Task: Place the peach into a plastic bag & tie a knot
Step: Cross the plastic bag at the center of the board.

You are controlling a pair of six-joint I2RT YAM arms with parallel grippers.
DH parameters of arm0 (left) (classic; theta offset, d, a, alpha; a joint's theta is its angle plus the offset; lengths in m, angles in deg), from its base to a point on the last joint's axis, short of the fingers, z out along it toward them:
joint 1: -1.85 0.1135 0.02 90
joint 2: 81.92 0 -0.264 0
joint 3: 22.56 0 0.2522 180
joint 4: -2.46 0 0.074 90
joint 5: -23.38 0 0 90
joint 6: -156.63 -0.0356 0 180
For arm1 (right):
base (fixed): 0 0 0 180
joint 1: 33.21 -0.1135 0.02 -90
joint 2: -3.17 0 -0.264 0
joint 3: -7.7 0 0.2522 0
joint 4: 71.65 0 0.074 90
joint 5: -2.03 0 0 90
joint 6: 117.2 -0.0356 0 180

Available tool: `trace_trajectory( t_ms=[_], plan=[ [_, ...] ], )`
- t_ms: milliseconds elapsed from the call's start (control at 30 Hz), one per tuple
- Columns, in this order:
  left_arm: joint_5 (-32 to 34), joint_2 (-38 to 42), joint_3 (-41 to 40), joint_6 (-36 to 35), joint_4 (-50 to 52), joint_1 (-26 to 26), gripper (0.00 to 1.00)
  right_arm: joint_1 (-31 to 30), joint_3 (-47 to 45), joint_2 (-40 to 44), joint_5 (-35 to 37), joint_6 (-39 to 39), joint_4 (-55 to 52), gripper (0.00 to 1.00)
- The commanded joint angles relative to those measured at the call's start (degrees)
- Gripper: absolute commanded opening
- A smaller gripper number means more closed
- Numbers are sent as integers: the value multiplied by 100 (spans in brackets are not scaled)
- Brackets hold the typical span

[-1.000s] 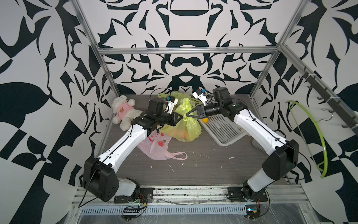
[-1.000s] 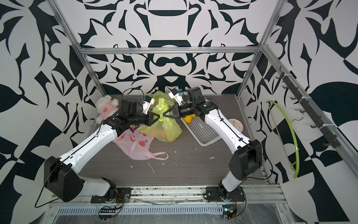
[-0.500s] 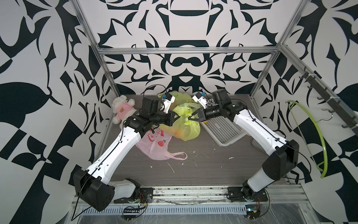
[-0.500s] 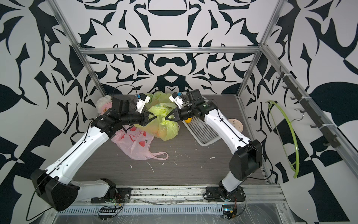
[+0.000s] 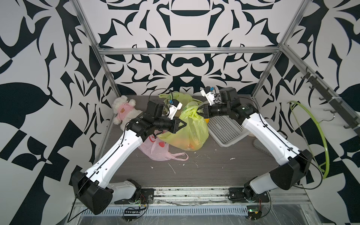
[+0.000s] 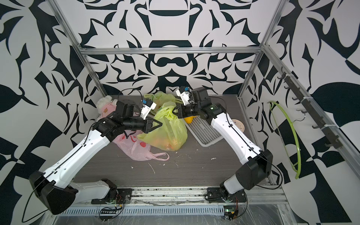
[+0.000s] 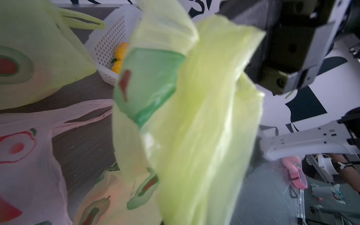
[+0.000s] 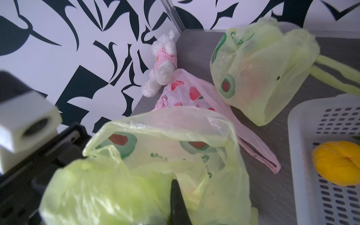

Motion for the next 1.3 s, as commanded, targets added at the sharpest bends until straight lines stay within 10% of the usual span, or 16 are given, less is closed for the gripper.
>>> trace_trajectory(
  t_ms=[0, 500, 833, 1267],
  plan=[
    [-147, 57, -232, 285, -446, -225, 0, -83, -53, 79, 748, -389, 797, 0],
    [-583, -292, -1060, 1179, -2348, -470, 0, -214, -1395, 233, 333, -2700, 4597, 0],
    [225, 518, -663, 475, -724, -273, 60, -182, -636, -55, -1074, -2094, 3774, 0],
    [926, 1836, -229, -38, 733, 135, 83, -147, 45, -341, -1512, -1790, 3182, 0]
  ],
)
